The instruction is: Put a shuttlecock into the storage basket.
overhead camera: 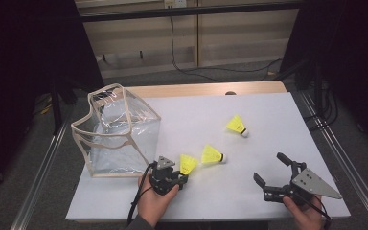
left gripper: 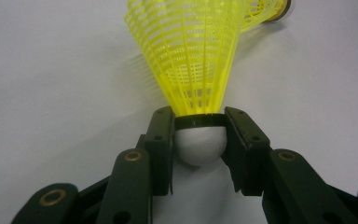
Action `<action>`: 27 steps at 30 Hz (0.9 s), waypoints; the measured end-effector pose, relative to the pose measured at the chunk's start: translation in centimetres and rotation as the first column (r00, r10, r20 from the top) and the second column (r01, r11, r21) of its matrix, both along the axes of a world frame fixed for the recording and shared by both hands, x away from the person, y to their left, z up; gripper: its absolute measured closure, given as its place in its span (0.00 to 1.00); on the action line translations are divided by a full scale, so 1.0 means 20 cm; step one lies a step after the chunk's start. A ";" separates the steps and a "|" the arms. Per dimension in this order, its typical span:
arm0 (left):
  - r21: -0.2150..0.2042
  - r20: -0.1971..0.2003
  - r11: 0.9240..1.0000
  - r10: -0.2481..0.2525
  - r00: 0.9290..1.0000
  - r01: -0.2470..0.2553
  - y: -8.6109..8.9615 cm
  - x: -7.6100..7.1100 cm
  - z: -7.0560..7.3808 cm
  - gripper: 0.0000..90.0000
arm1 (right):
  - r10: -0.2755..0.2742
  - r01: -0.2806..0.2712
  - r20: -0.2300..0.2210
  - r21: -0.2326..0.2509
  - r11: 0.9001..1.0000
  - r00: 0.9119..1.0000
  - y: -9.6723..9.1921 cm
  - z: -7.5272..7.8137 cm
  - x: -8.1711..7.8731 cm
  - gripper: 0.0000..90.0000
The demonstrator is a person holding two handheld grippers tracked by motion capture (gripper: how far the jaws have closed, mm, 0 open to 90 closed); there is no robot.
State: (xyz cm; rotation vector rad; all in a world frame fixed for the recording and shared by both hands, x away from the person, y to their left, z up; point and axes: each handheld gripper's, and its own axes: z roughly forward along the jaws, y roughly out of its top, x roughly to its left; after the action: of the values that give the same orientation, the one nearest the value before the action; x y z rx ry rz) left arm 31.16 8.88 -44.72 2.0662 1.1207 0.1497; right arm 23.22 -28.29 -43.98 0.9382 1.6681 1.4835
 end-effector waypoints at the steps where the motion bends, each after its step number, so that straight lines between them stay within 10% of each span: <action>1: 0.001 -0.001 1.000 0.000 1.000 0.000 0.00 0.00 0.00 0.72 | 0.000 0.000 -0.001 0.001 1.000 1.000 0.00 0.00 0.00 0.01; 27: -0.040 -0.048 0.998 -0.046 0.998 0.044 0.06 0.03 0.17 0.72 | -0.004 0.004 -0.004 0.009 1.000 1.000 0.00 0.00 0.00 0.01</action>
State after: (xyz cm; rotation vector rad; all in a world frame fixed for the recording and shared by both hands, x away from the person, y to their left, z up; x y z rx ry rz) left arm 31.68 10.08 -41.30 2.0691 1.0964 0.0557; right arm 23.23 -28.33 -44.00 0.9494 1.6636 1.4884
